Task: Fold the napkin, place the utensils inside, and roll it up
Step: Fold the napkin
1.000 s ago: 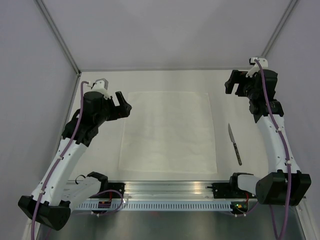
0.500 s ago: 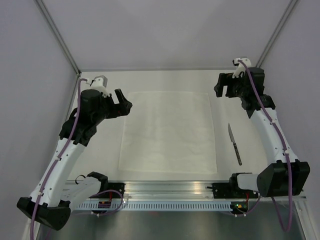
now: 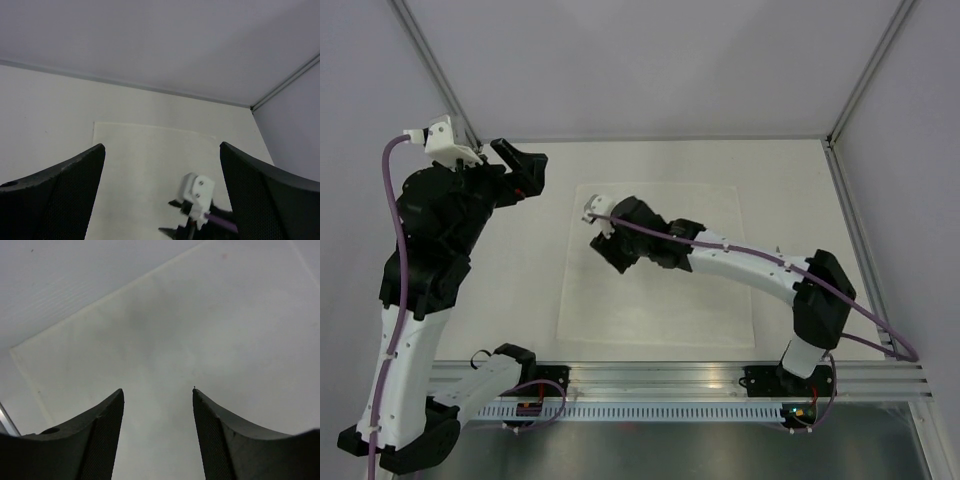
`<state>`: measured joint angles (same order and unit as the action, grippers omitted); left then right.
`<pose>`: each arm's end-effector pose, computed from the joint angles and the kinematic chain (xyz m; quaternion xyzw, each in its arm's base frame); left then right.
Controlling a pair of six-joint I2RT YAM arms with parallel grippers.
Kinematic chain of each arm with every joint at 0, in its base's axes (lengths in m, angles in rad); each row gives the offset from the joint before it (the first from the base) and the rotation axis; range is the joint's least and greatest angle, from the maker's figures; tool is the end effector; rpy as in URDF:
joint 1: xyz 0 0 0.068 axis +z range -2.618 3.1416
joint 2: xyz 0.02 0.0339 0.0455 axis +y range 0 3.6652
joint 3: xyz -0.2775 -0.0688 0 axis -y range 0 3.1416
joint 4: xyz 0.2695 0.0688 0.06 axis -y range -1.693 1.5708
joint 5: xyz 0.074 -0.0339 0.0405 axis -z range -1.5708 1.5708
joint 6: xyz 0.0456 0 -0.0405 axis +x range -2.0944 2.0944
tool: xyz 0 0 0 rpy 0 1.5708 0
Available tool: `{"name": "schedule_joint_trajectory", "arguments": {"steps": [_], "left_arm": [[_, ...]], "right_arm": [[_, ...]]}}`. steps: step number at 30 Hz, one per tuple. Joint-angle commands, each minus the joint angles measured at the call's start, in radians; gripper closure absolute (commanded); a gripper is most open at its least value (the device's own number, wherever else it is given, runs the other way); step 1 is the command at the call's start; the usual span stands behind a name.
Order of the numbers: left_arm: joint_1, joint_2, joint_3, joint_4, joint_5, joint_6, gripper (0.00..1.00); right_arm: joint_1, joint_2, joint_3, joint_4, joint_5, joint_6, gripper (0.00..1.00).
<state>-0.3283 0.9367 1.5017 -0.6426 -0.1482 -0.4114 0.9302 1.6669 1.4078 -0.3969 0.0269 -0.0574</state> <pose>0.1629 -0.0484 0.5228 -0.0806 0.7293 -0.1942 0.6511 0.2504 0.3338 0.3057 -0.4200 0.7928 0.1757 0.4053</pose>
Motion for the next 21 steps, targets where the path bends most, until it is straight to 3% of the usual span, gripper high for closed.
{"name": "schedule_joint_trajectory", "arguments": {"steps": [1,11,21], "left_arm": [[0.003,-0.007,0.069,-0.045,-0.034,-0.030,0.00],[0.003,-0.016,0.095,-0.094,-0.067,-0.053,0.00],[0.003,-0.010,0.084,-0.104,-0.094,-0.035,0.00]], "right_arm": [[0.113,0.088,0.068,-0.011,0.079,-0.018,0.38],[0.352,0.368,0.194,0.067,0.065,0.021,0.47],[0.410,0.479,0.275,0.067,0.054,0.054,0.53]]}}
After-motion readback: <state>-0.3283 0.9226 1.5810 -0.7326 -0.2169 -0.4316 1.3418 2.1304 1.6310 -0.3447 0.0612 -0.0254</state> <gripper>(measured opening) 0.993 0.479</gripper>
